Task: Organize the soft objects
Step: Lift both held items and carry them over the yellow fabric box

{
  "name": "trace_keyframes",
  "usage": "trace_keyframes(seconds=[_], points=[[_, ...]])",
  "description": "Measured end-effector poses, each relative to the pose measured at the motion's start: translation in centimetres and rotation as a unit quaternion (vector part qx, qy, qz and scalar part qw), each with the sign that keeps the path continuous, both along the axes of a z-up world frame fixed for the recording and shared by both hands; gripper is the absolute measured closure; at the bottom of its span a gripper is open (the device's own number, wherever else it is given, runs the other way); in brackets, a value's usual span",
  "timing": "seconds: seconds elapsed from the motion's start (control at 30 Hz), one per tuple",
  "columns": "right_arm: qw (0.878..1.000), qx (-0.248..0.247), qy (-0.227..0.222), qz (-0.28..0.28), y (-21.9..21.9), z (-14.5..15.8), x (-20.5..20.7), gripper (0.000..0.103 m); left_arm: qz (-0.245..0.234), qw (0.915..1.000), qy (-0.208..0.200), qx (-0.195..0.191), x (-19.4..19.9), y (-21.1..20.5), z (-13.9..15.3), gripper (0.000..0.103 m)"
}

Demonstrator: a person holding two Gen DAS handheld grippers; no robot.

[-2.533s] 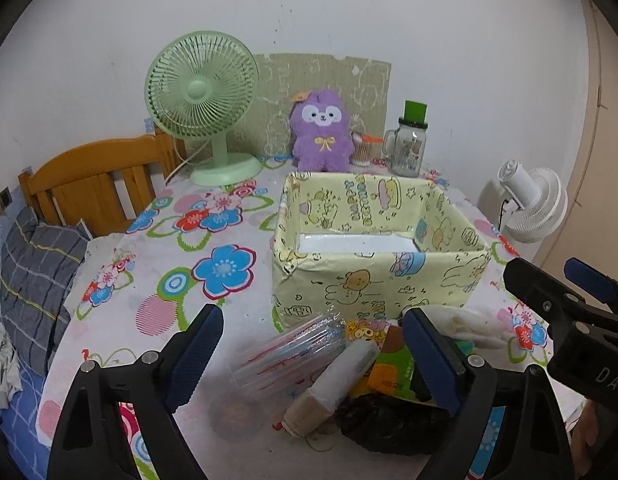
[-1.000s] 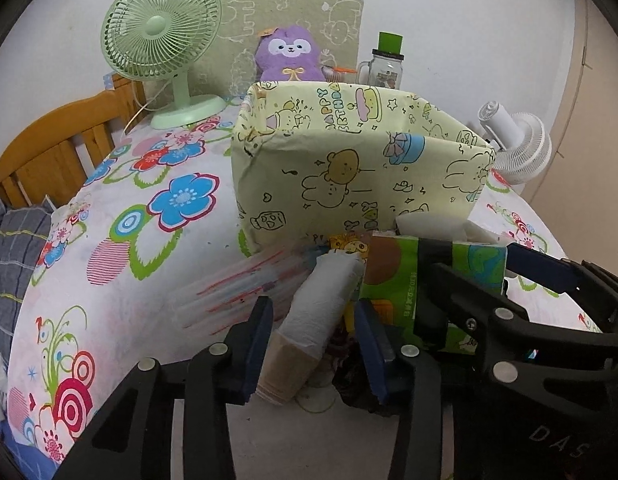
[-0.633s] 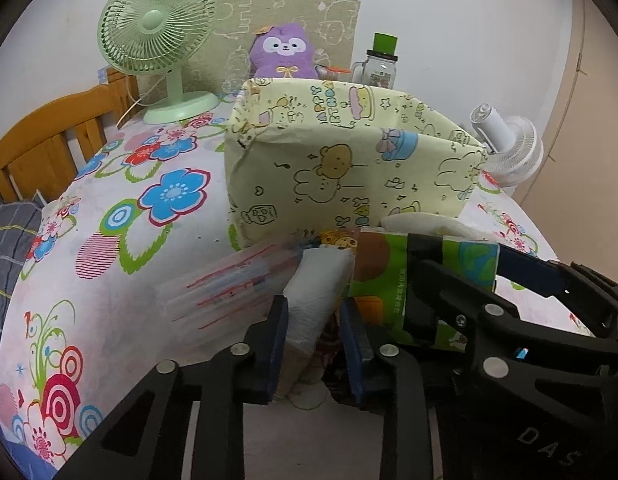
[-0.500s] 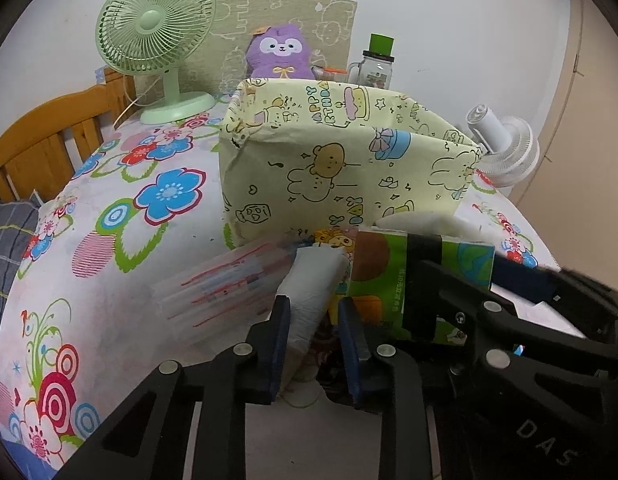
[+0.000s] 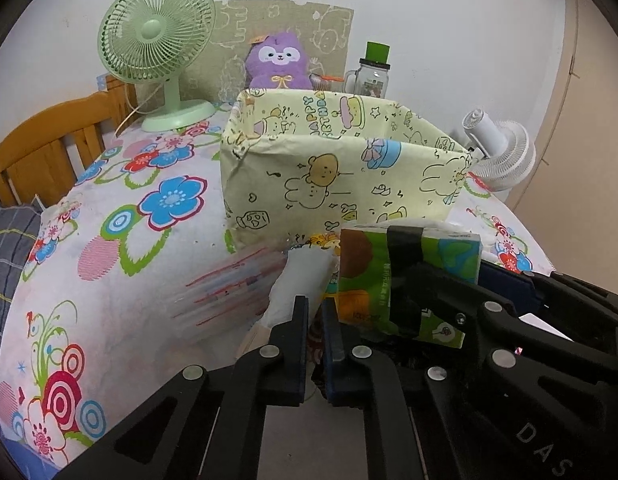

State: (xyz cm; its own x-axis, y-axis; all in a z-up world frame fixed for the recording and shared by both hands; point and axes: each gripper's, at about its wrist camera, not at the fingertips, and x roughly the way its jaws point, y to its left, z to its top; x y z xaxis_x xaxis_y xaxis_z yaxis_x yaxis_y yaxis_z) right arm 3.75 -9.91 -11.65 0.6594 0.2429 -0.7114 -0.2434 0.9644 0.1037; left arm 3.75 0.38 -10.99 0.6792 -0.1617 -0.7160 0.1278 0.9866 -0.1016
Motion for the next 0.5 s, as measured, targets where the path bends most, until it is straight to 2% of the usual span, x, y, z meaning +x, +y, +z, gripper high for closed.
trace_keyframes(seconds=[0.3,0.43,0.47,0.5], points=[[1.0,-0.003,-0.02,-0.004,-0.1,1.3,-0.5,0.078,-0.008,0.9999,-0.01,0.011,-0.2,-0.7,1.1,0.1],[1.0,-0.008,-0.024,-0.005,-0.3,1.4,-0.5,0.078,0.01,0.9999,0.0,0.014,0.1,0.1,0.7,0.1],[1.0,-0.007,-0.021,-0.005,-0.3,1.3,-0.5,0.078,0.012,0.9998,0.006,0.013,0.2,0.4,0.5,0.098],[1.0,-0.006,-0.019,-0.004,-0.3,1.1,-0.4,0.078,0.015,0.9998,0.009,0.011,0.3,0.6,0.3,0.087]])
